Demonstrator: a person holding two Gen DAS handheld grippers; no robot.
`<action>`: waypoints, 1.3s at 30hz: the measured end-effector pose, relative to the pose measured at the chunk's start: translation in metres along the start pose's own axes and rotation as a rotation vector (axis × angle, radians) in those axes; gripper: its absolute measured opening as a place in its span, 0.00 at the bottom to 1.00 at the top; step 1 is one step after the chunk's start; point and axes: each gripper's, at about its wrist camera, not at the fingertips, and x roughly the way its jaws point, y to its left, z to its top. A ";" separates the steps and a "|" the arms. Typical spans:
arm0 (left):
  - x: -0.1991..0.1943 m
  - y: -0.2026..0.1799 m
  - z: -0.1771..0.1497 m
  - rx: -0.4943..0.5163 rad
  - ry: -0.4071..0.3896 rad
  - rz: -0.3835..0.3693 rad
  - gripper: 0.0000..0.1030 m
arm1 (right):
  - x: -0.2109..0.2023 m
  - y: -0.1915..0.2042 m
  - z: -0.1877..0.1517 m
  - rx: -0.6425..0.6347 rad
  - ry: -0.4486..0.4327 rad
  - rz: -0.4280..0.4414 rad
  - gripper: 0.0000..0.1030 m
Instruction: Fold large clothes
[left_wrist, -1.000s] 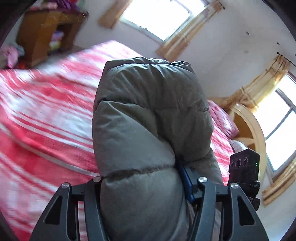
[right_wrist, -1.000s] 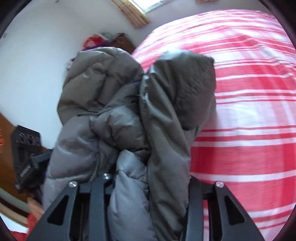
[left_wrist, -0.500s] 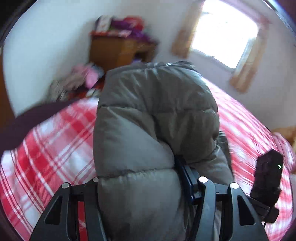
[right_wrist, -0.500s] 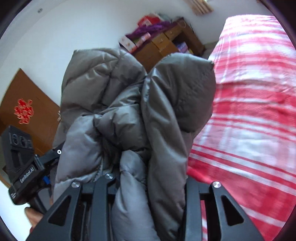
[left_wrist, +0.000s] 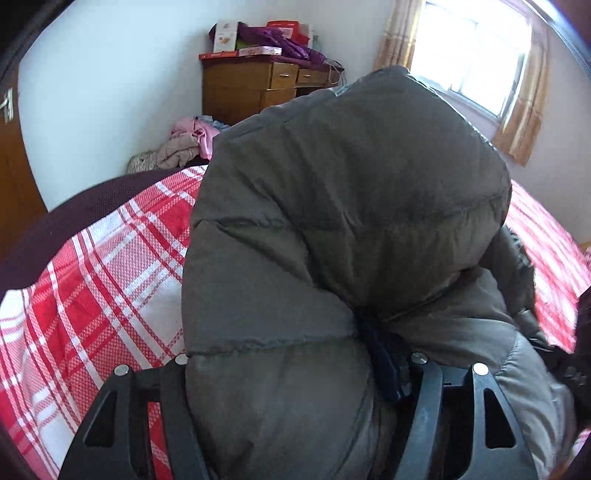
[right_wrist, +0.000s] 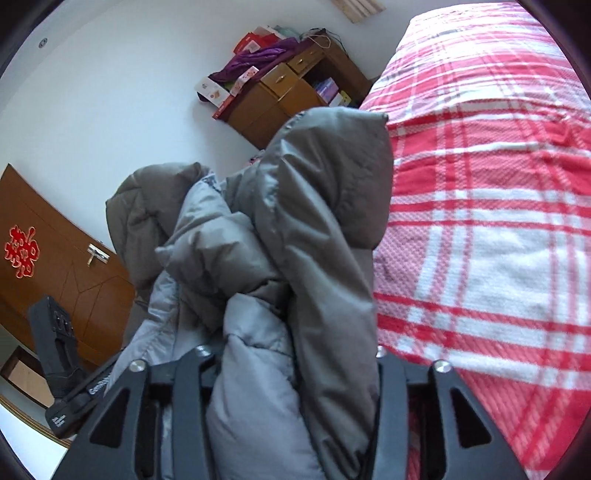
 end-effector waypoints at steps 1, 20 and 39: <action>-0.001 0.000 -0.003 0.005 -0.003 0.002 0.67 | -0.009 0.000 -0.001 -0.012 0.013 -0.029 0.57; -0.008 -0.013 -0.005 0.053 -0.016 0.053 0.67 | 0.020 0.107 0.049 -0.431 0.096 -0.247 0.44; -0.027 -0.011 0.033 0.066 -0.008 -0.044 0.68 | 0.051 0.032 0.033 -0.298 0.027 -0.323 0.52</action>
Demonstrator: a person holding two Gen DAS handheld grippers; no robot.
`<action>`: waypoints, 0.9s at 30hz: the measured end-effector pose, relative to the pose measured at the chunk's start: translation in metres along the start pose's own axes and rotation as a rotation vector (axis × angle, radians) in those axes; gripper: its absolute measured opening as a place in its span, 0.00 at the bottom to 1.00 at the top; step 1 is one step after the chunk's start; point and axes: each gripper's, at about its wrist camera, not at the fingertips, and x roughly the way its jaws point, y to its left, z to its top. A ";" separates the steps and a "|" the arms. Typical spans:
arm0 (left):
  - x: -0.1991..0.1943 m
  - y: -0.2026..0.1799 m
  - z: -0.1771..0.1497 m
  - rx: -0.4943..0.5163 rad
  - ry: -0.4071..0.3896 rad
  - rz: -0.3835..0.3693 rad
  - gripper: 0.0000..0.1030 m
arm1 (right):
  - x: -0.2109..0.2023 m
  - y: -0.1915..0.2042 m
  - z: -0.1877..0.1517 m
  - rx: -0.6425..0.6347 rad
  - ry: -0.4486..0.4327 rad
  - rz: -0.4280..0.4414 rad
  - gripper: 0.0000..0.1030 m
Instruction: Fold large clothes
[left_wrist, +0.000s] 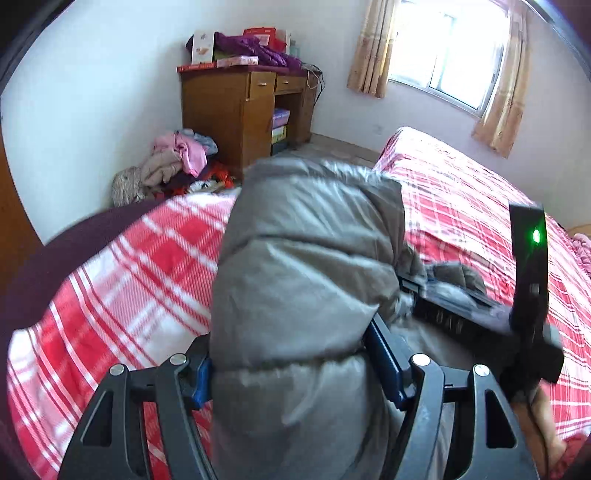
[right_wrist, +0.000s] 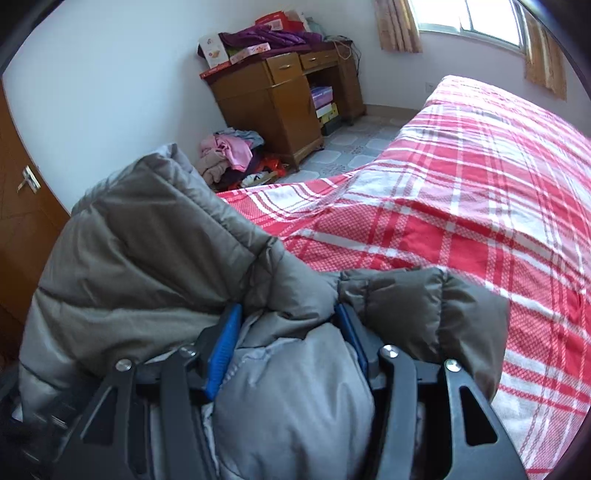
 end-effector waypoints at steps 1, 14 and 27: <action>0.004 -0.002 0.004 0.006 0.003 0.015 0.68 | -0.001 -0.002 -0.001 0.009 -0.007 0.005 0.52; 0.052 -0.010 0.006 0.043 -0.007 0.183 0.90 | -0.002 -0.007 0.002 0.050 -0.018 0.011 0.52; 0.048 -0.025 -0.001 0.132 -0.037 0.241 0.91 | -0.026 -0.012 -0.015 0.069 -0.024 -0.015 0.52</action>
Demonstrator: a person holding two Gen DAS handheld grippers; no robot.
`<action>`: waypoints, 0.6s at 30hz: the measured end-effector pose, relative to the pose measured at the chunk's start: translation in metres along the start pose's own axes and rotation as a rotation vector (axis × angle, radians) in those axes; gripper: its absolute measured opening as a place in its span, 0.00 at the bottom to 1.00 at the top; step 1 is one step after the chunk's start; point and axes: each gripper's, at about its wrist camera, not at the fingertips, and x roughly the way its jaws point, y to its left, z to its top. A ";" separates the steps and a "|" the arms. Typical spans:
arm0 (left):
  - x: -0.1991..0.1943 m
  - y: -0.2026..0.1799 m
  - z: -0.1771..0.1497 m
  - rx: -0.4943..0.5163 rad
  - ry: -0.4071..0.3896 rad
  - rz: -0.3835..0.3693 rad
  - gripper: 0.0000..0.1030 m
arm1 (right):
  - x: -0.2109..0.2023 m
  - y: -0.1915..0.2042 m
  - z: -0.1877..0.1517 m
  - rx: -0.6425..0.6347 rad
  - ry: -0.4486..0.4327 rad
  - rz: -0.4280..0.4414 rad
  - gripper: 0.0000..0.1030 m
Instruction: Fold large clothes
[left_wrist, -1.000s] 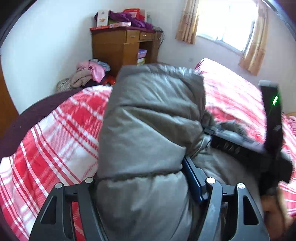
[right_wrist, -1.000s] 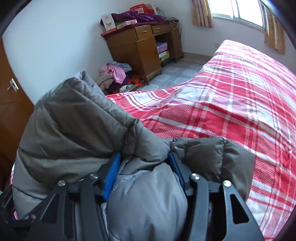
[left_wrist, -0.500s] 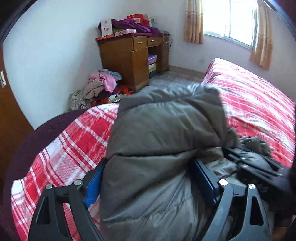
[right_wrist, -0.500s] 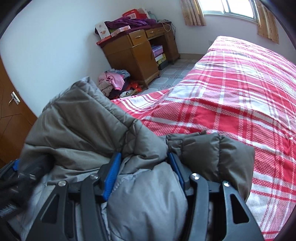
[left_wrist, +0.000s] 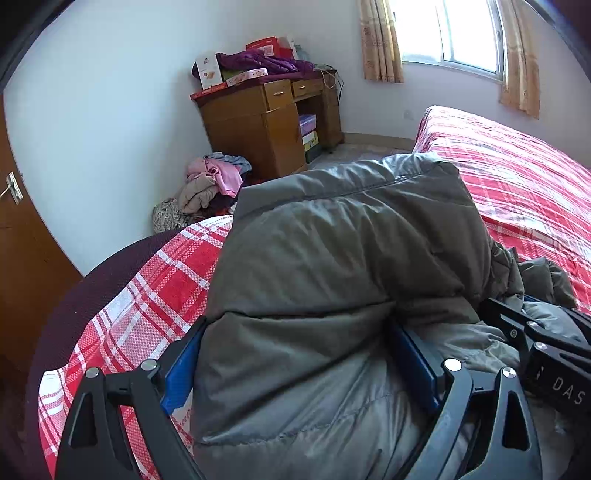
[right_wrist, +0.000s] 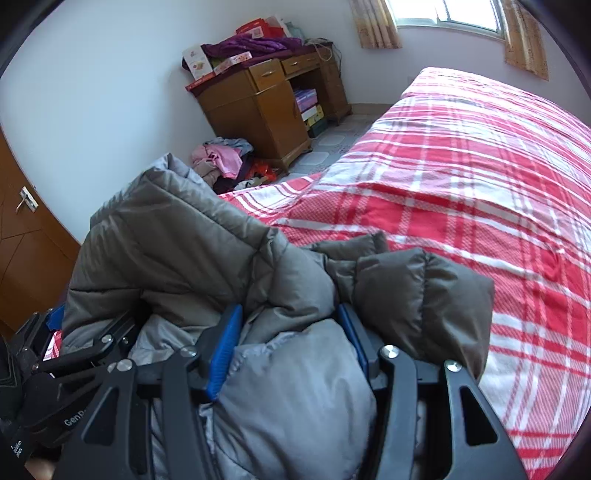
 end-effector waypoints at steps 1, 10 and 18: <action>0.001 0.000 0.000 -0.002 0.001 0.001 0.91 | -0.001 -0.001 -0.002 0.001 -0.012 0.003 0.53; 0.007 0.004 0.000 -0.035 0.019 -0.022 0.91 | 0.003 0.008 -0.002 -0.045 -0.026 -0.064 0.55; 0.005 0.005 0.000 -0.040 0.011 -0.037 0.91 | -0.048 0.004 -0.017 -0.062 -0.035 -0.078 0.57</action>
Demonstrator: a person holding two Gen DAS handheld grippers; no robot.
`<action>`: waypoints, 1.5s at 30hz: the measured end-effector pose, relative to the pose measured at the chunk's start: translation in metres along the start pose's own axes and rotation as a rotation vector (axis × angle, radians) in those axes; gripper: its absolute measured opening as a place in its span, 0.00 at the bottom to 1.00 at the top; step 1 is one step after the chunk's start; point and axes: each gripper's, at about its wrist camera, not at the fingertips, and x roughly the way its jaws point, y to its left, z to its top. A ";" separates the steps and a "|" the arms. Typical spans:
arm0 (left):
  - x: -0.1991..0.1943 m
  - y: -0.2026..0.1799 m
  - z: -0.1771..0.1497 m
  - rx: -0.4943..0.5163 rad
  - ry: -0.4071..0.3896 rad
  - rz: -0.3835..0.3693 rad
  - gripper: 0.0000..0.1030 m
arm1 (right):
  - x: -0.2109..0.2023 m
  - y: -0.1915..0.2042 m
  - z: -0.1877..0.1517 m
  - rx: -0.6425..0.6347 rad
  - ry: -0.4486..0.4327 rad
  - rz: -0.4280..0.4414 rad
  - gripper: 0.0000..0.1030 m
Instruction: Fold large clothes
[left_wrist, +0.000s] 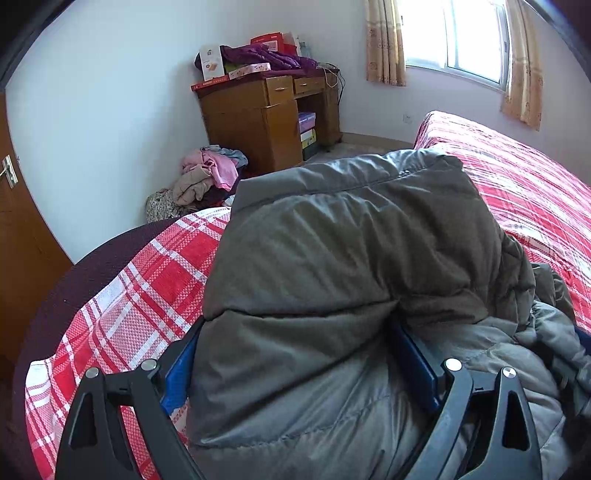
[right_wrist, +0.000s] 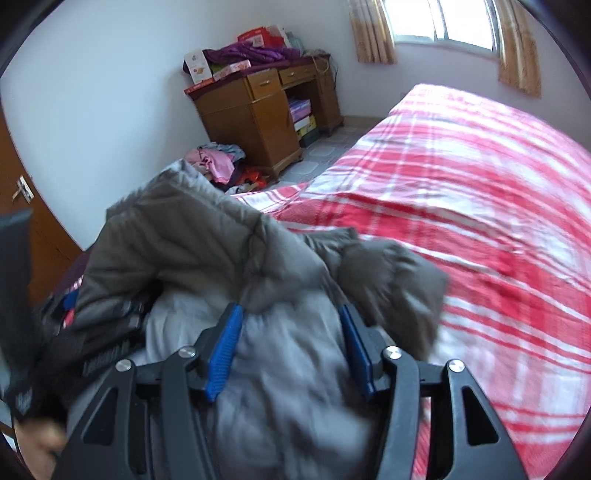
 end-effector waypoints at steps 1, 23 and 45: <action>-0.001 -0.001 0.000 0.003 -0.001 0.004 0.91 | -0.003 0.000 -0.008 -0.009 -0.008 -0.024 0.61; -0.125 0.004 -0.032 0.055 -0.082 0.051 0.91 | 0.003 -0.006 -0.018 0.034 0.046 -0.060 0.72; -0.274 0.002 -0.123 -0.002 -0.192 0.141 0.91 | -0.248 0.029 -0.117 0.098 -0.379 -0.075 0.89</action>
